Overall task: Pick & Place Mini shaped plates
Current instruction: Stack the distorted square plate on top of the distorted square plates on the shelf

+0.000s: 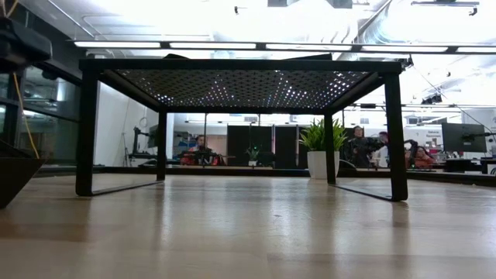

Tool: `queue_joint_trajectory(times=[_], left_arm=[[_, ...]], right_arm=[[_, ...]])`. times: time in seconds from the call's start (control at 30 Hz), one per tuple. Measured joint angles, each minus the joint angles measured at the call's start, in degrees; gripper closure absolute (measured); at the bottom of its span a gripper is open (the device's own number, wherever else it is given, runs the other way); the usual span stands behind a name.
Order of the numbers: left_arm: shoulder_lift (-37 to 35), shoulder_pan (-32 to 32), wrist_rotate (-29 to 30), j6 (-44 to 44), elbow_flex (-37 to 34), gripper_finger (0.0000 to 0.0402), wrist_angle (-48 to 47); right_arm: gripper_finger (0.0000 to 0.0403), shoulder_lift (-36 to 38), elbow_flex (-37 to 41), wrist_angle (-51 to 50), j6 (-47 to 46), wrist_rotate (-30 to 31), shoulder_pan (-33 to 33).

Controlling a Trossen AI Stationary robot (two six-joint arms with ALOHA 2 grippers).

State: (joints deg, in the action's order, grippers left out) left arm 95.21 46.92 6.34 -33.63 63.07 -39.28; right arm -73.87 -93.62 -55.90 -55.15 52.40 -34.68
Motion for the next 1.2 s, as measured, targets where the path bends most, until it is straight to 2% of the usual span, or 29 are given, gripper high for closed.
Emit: queue_joint_trajectory(times=[0.43,0.67,1.03,1.2], left_arm=[[5.6,0.9,-0.2,-1.3,0.0,0.0183,-1.3],[6.3,1.2,0.0,-3.1,0.0,0.0188,-1.2],[6.3,1.2,-0.5,-4.0,0.0,0.0282,-1.2],[6.3,1.2,-1.0,-4.3,0.0,0.0310,-1.2]], right_arm=[[0.0219,0.0,0.0,0.0,0.1,-0.1,0.0],[0.0219,0.0,0.0,0.0,0.2,-0.1,0.0],[0.0219,0.0,0.0,0.0,0.2,-0.1,0.0],[0.0219,0.0,0.0,0.0,0.2,-0.1,0.0]])
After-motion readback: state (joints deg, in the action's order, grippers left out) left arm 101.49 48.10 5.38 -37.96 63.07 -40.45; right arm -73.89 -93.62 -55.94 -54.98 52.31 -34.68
